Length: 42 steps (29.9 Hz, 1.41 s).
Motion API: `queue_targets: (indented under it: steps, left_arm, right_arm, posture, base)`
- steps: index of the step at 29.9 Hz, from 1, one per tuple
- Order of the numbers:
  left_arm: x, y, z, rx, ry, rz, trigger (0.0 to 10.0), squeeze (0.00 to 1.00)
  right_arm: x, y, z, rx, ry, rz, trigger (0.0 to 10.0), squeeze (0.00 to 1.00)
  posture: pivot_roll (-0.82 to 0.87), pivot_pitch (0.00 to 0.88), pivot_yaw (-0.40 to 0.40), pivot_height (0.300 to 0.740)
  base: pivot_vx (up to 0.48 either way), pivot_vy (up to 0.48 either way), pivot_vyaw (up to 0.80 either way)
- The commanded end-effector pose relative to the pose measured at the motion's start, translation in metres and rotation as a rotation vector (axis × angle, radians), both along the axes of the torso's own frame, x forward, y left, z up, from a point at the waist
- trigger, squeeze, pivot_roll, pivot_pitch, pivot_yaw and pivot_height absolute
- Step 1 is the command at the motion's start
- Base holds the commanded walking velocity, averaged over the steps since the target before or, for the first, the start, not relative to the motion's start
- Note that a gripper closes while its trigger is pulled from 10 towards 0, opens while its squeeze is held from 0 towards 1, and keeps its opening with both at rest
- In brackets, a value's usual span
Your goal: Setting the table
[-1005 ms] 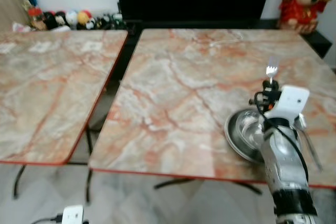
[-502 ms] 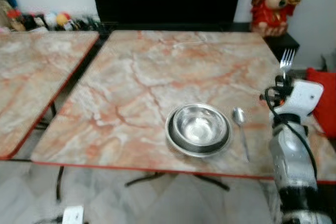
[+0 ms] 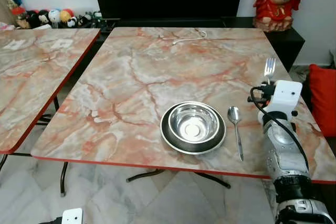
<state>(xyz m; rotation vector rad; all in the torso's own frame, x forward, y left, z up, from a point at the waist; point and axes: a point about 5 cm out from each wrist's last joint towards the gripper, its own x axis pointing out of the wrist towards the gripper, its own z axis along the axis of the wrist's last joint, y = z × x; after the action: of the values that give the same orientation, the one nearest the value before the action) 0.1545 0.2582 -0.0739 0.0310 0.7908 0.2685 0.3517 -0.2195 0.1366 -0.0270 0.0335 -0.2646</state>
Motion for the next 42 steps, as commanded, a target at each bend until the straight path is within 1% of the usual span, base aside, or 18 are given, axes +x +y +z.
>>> queue_targets:
  steps: [1, 4, 10, 13, 14, 16, 18, 20, 22, 27, 31, 42]
  left_arm:
    - [-0.004, 0.006, 0.0, 0.01, 0.021, 0.008, 10.0, 0.0]
    - [-0.005, 0.007, 0.0, 0.011, 0.024, 0.005, 10.0, 0.0]
    - [-0.005, 0.008, 0.0, 0.008, 0.023, 0.0, 10.0, 0.0]
    - [-0.005, 0.009, 0.0, 0.005, 0.023, -0.002, 10.0, 0.0]
    - [-0.005, 0.009, 0.0, 0.005, 0.022, -0.001, 10.0, 0.0]
    - [-0.004, 0.009, 0.001, 0.005, 0.022, -0.002, 10.0, 0.0]
    - [-0.005, 0.01, 0.001, 0.007, 0.021, -0.002, 10.0, 0.0]
    - [-0.005, 0.01, 0.001, 0.007, 0.021, -0.002, 10.0, 0.0]
    - [-0.005, 0.01, 0.001, 0.008, 0.022, -0.006, 10.0, 0.0]
    - [-0.002, 0.009, 0.002, 0.005, 0.016, -0.01, 10.0, 0.0]
    - [-0.001, 0.008, 0.002, 0.004, 0.012, -0.013, 10.0, 0.0]
    - [-0.003, 0.011, 0.002, 0.008, 0.011, -0.008, 10.0, 0.0]
  right_arm:
    - [0.005, 0.001, -0.002, 0.004, 0.054, 0.006, 10.0, 0.0]
    - [0.01, -0.002, -0.004, -0.04, 0.12, 0.03, 10.0, 0.0]
    - [0.016, -0.011, -0.004, -0.018, 0.18, 0.016, 10.0, 0.0]
    - [0.018, -0.011, -0.008, -0.062, 0.232, 0.062, 10.0, 0.0]
    - [0.017, -0.014, -0.01, -0.073, 0.255, 0.059, 10.0, 0.0]
    - [0.017, -0.015, -0.011, -0.067, 0.261, 0.053, 10.0, 0.0]
    - [0.017, -0.018, -0.013, -0.028, 0.27, 0.049, 10.0, 0.0]
    - [0.017, -0.016, -0.015, 0.001, 0.268, 0.061, 10.0, 0.0]
    - [0.015, -0.016, -0.018, -0.012, 0.283, 0.056, 10.0, 0.0]
    - [0.012, -0.015, -0.027, 0.004, 0.314, 0.049, 10.0, 0.0]
    - [0.011, -0.009, -0.036, 0.018, 0.347, 0.086, 10.0, 0.0]
    - [0.007, -0.008, -0.044, 0.034, 0.359, 0.07, 10.0, 0.0]
  posture:
    - [-0.02, 0.03, 0.039, 0.74]
    - [-0.03, 0.033, 0.045, 0.74]
    - [-0.02, 0.038, 0.05, 0.74]
    - [-0.02, 0.041, 0.052, 0.74]
    - [-0.02, 0.041, 0.052, 0.74]
    - [-0.02, 0.042, 0.053, 0.74]
    - [-0.02, 0.044, 0.057, 0.74]
    - [-0.02, 0.045, 0.058, 0.74]
    - [-0.02, 0.044, 0.059, 0.74]
    - [-0.02, 0.043, 0.06, 0.74]
    - [-0.02, 0.043, 0.06, 0.74]
    - [-0.02, 0.046, 0.06, 0.74]
  base:
    - [0.0, 0.0, 0.0]
    - [0.0, 0.0, 0.0]
    - [0.0, 0.0, 0.0]
    - [0.0, 0.0, 0.0]
    - [0.0, 0.0, 0.0]
    - [0.0, 0.0, 0.0]
    - [0.0, 0.0, 0.0]
    - [0.0, 0.0, 0.0]
    - [0.0, 0.0, 0.0]
    - [0.0, 0.0, 0.0]
    - [0.0, 0.0, 0.0]
    - [0.0, 0.0, 0.0]
